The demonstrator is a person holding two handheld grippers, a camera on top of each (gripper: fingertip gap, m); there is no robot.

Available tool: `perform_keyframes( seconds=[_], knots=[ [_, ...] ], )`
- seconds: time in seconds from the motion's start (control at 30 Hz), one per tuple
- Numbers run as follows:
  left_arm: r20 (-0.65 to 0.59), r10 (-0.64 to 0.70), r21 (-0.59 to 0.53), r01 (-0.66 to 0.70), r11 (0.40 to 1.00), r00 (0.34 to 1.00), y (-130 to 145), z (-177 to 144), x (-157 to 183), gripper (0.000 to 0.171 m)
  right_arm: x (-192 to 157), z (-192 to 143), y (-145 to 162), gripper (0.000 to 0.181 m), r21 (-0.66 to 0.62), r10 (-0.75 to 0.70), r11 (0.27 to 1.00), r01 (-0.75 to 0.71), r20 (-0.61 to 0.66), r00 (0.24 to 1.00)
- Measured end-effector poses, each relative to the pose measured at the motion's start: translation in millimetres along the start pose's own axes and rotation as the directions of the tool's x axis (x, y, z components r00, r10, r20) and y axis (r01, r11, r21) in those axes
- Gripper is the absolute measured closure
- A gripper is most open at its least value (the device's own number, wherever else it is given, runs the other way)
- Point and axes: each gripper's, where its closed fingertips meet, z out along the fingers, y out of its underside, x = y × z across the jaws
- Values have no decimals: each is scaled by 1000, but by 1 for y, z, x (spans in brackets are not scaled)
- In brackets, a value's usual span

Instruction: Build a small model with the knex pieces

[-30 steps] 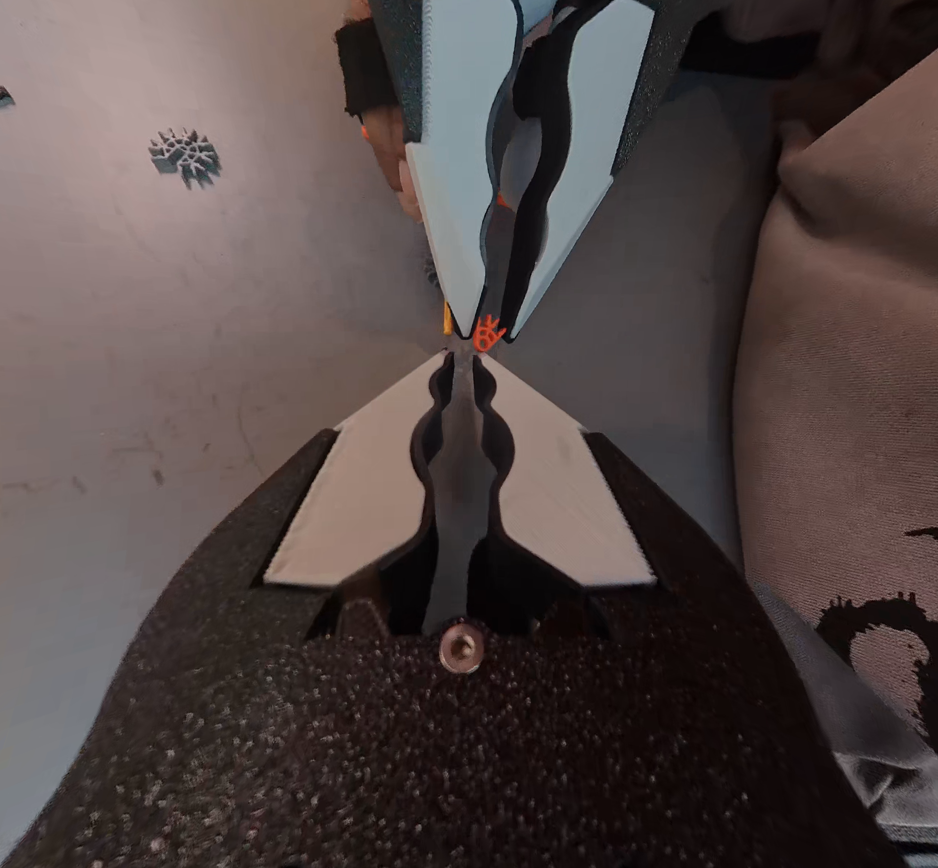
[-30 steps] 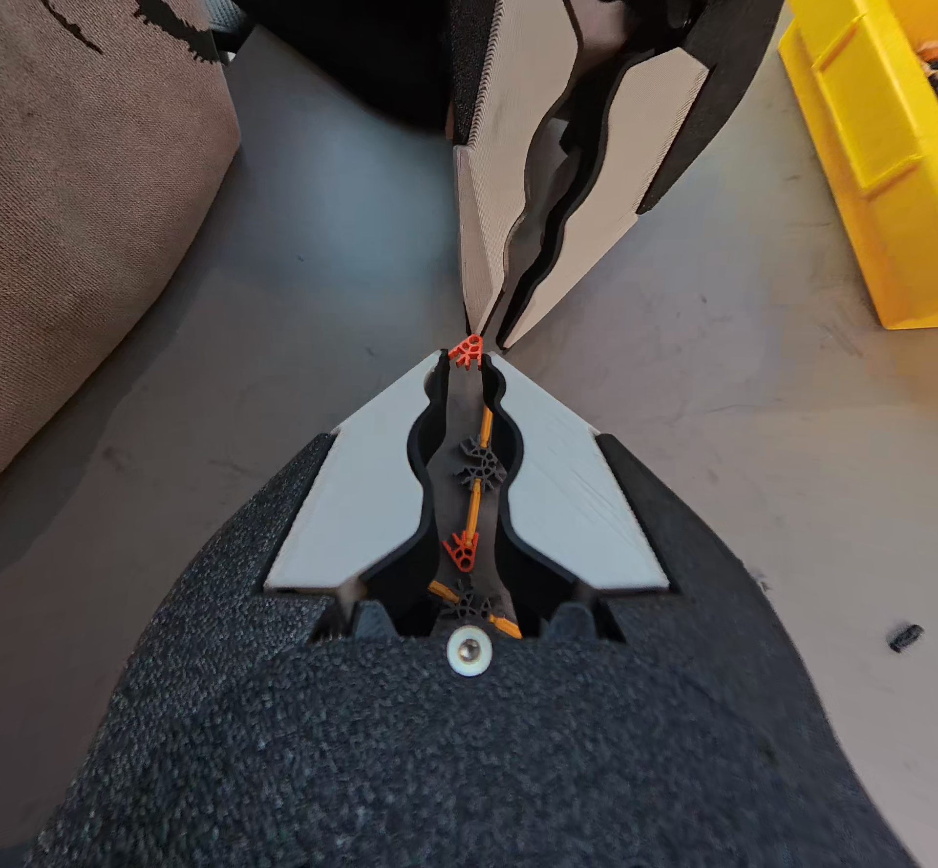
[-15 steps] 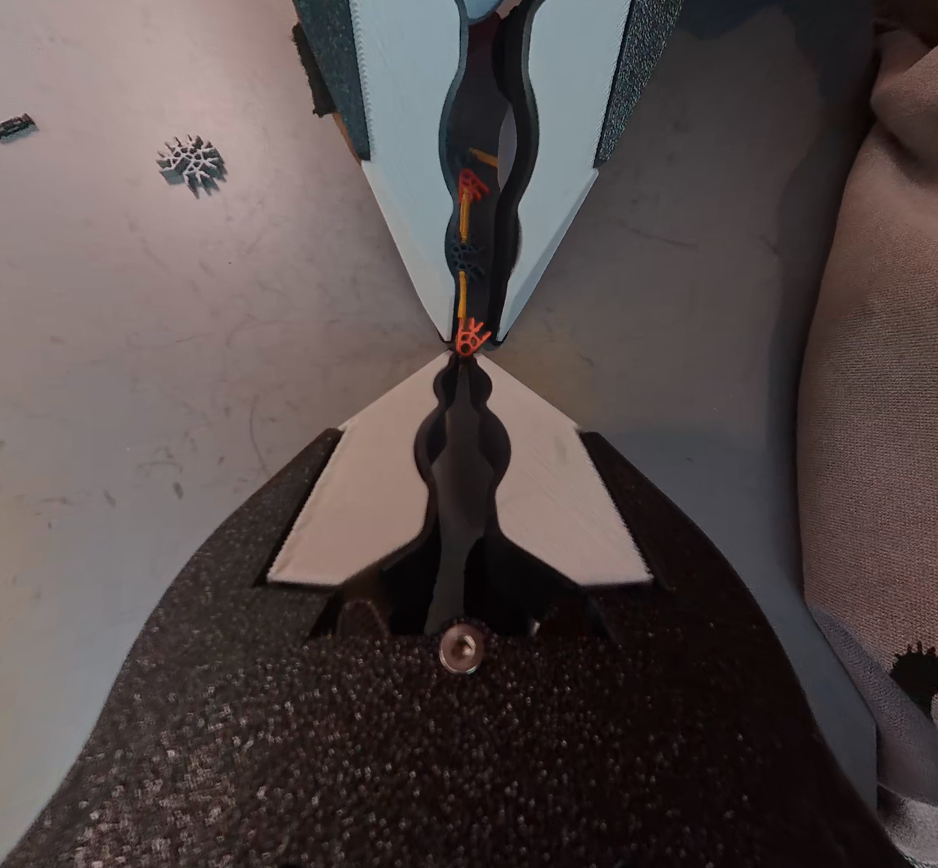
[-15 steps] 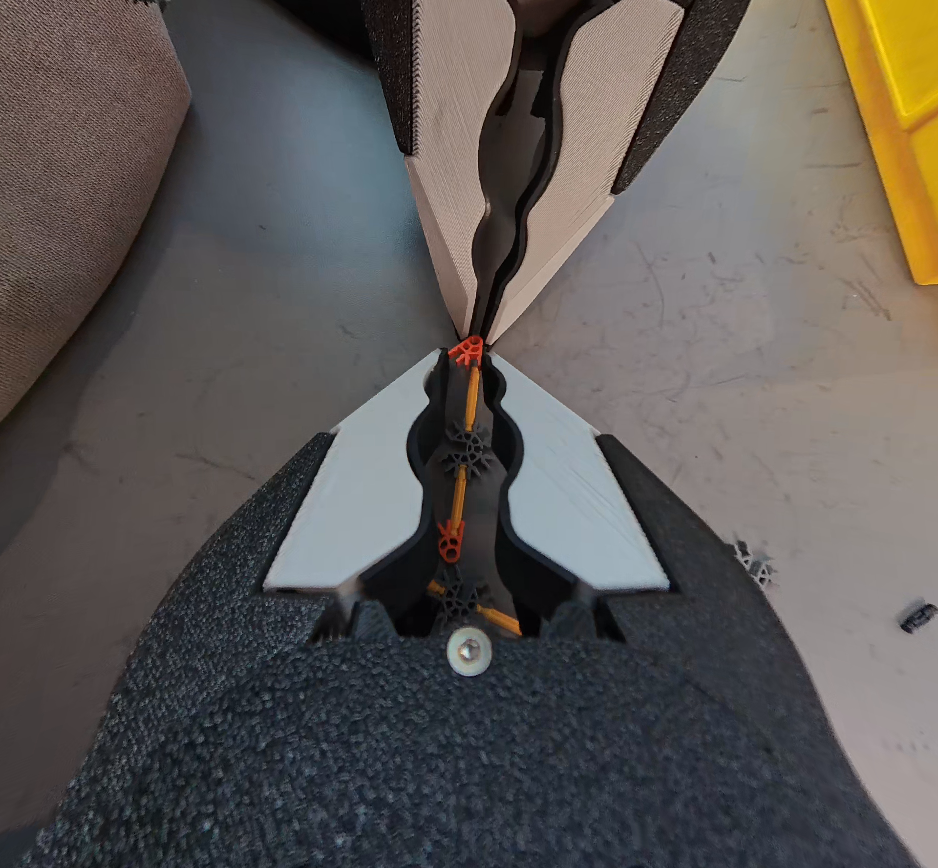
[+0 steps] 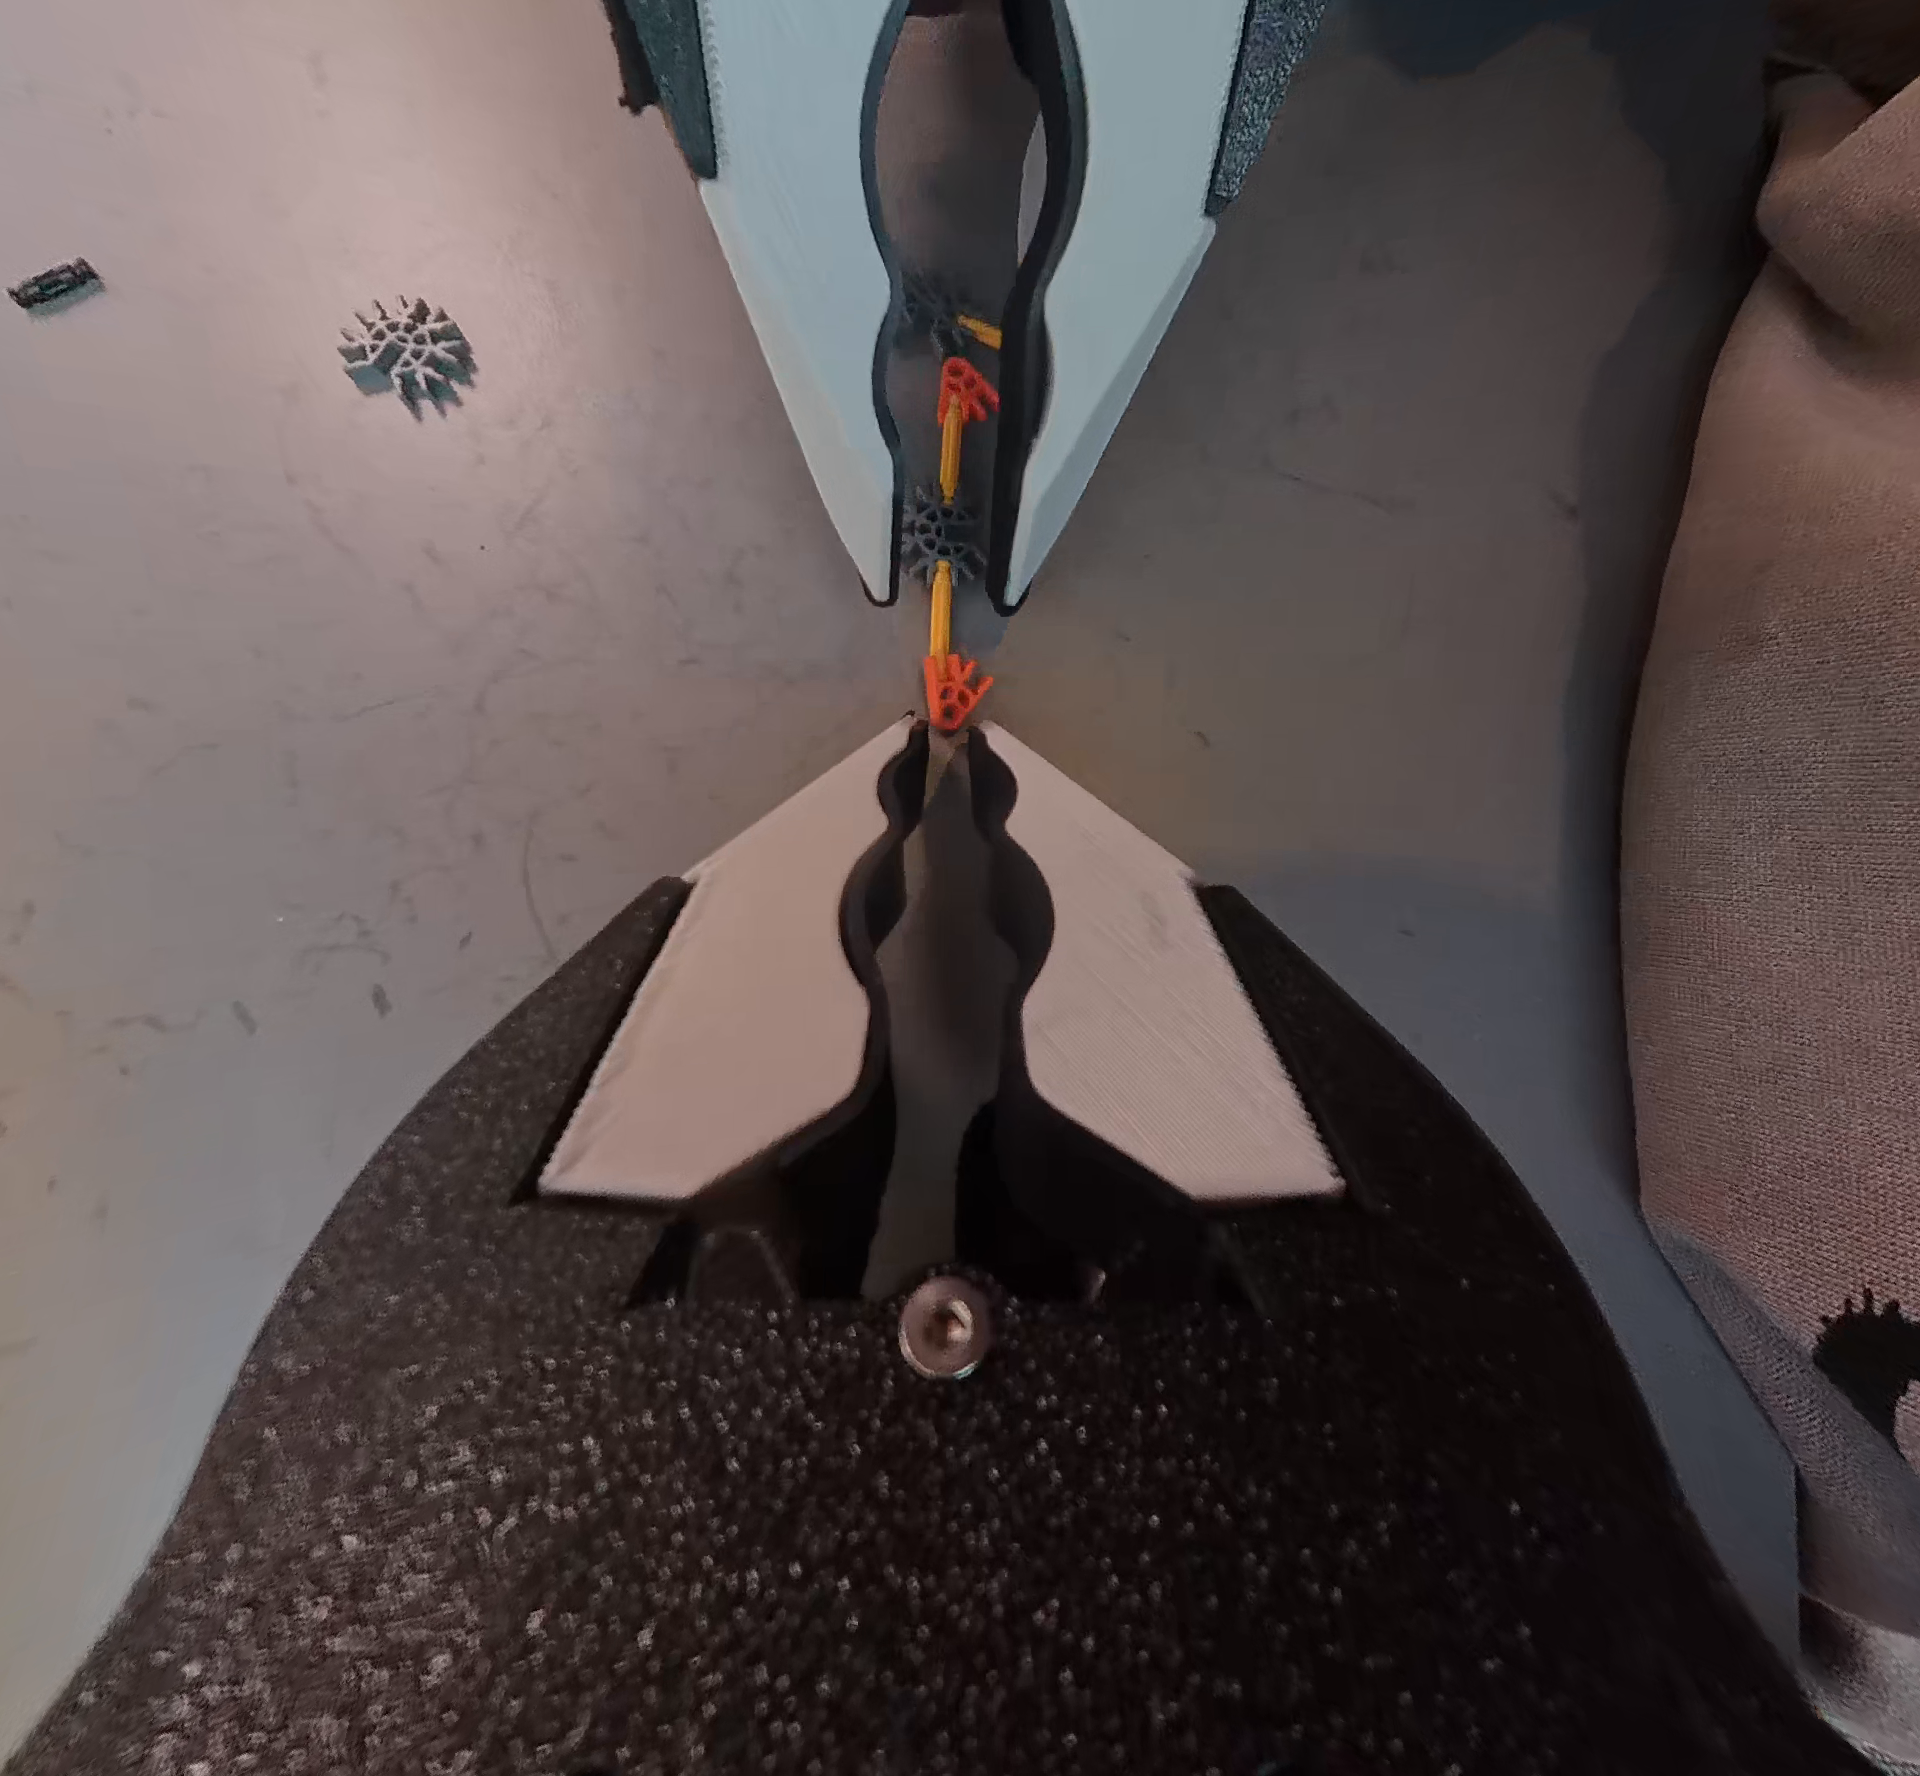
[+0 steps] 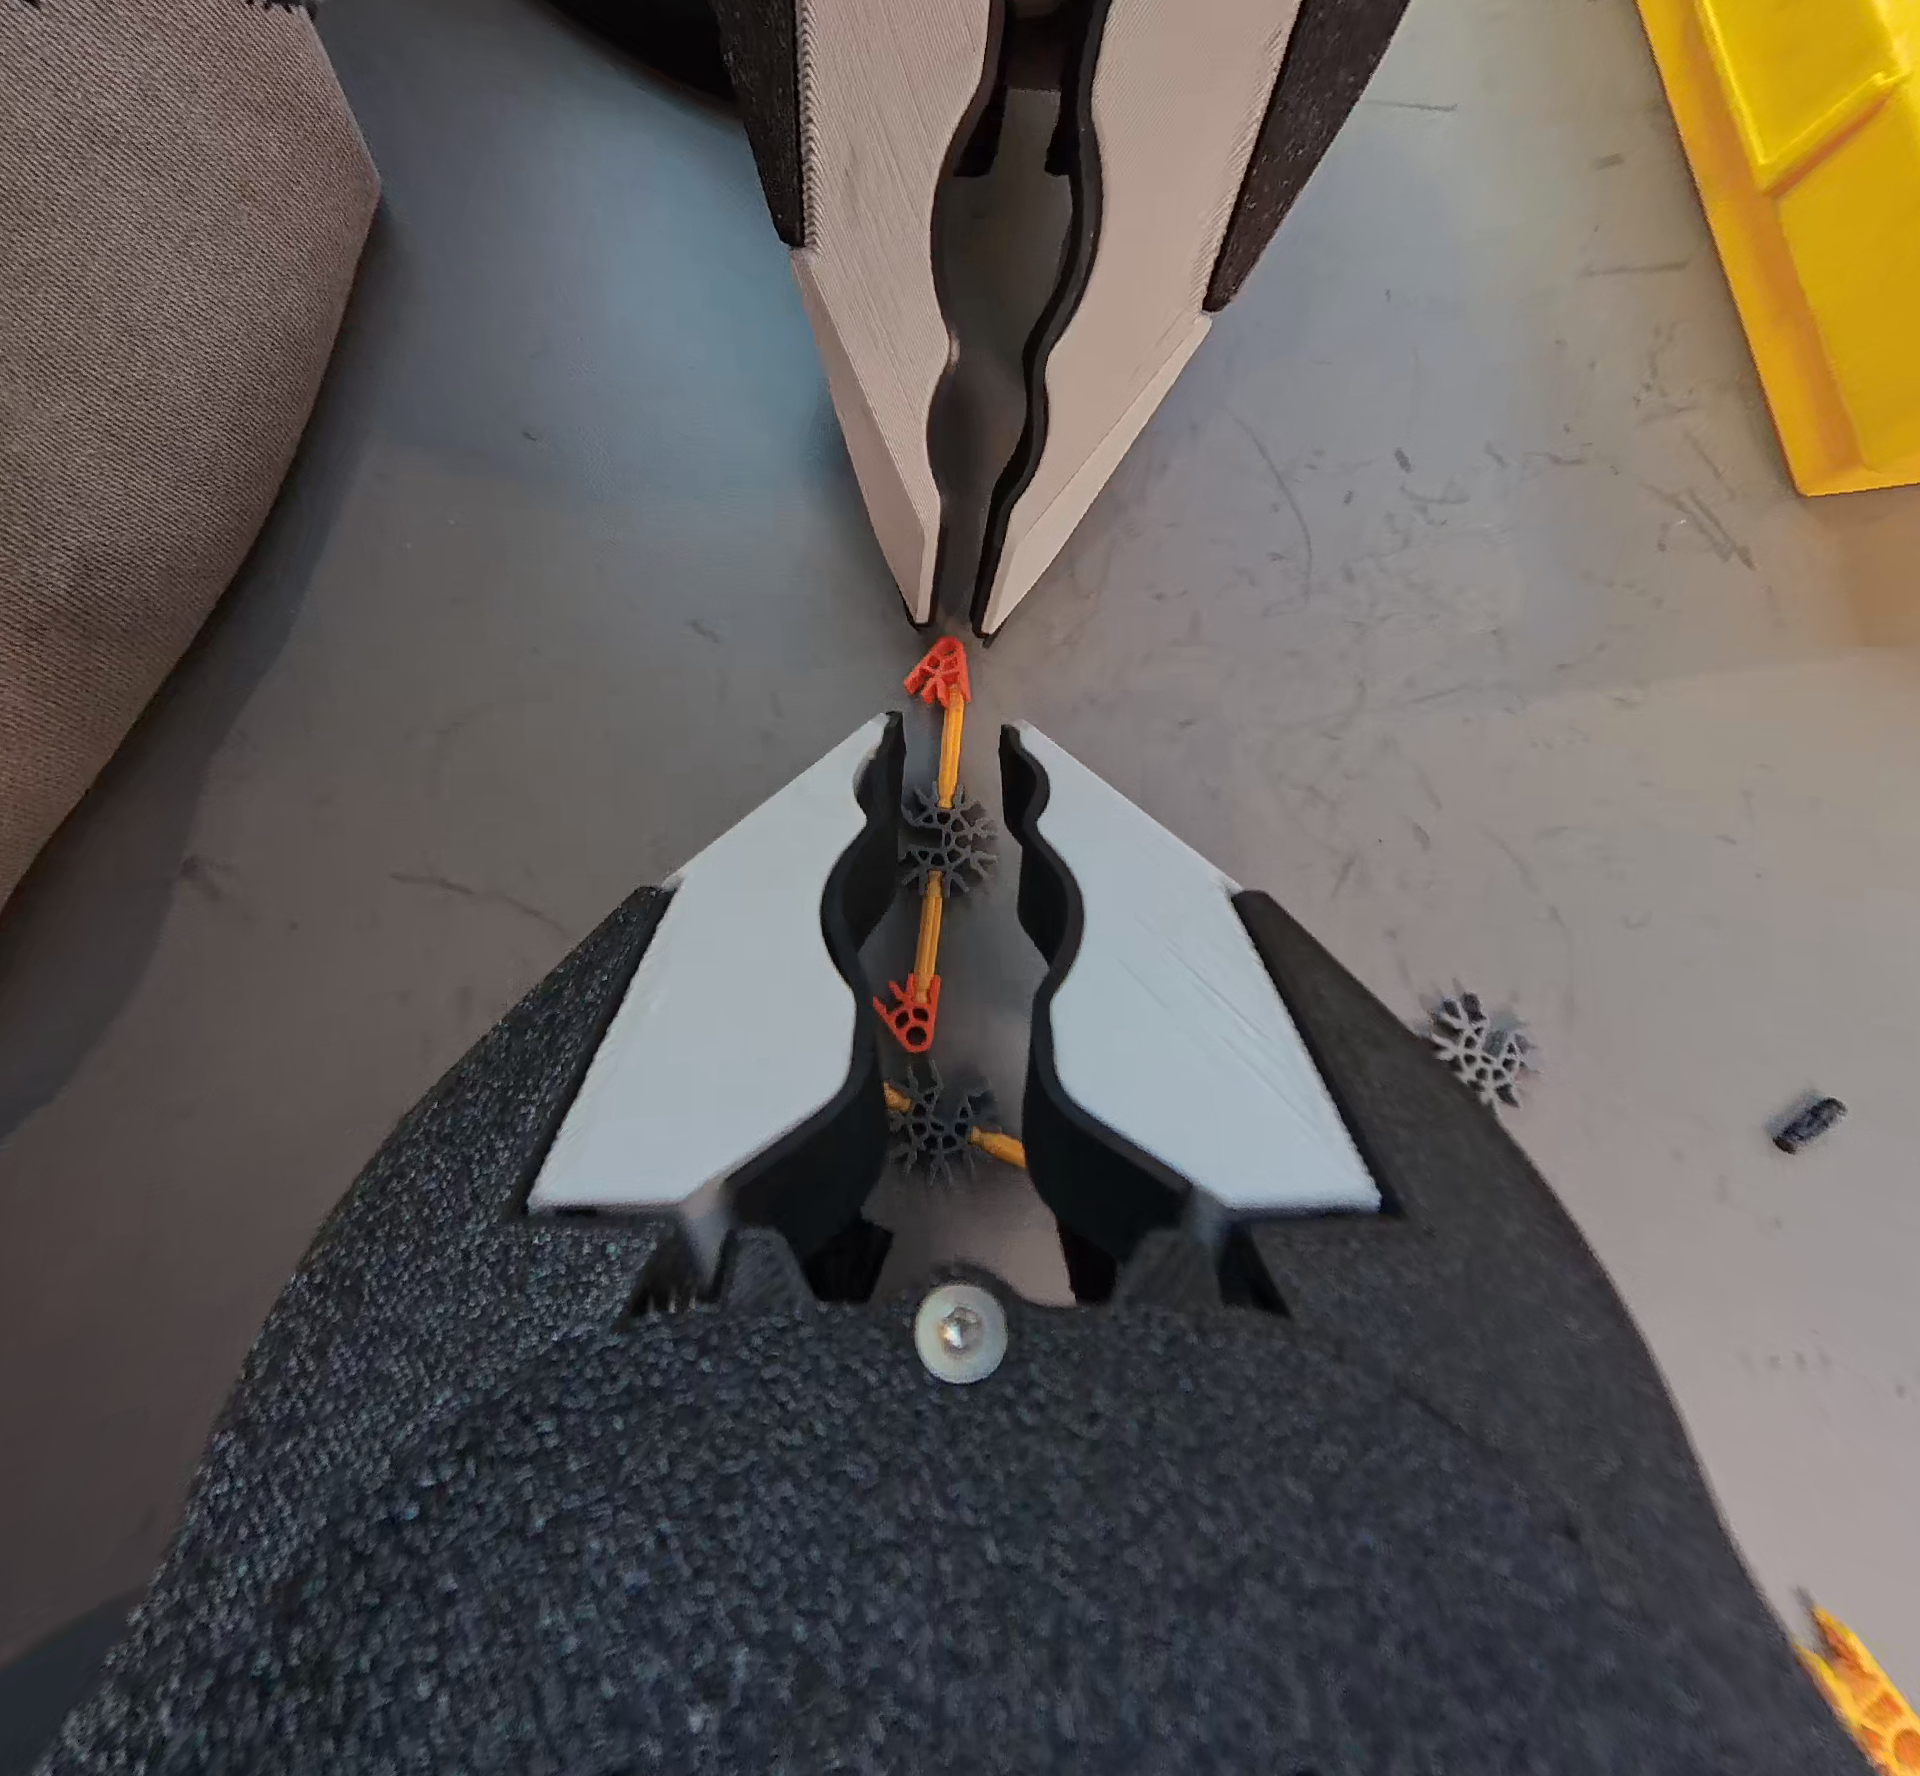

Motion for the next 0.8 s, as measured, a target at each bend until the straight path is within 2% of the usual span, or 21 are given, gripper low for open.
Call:
perform_keyframes(
  seconds=[0.2, 0.6, 0.8],
  knots=[
    [12, 46, -7, -46, 999, 999, -1, 4, 2, 163, -1, 4, 10, 180, -54, 26, 998, -25, 15, 1000],
    [10, 30, -10, -30, 1000, 1000, 0, 5, 1, 165, -3, -6, 4, 181, -13, 36, 999, -36, 12, 999],
    [4, 31, -10, -31, 999, 1000, -1, 6, 3, 165, -4, 1, 7, 181, -45, 33, 998, -32, 10, 999]
  ],
)
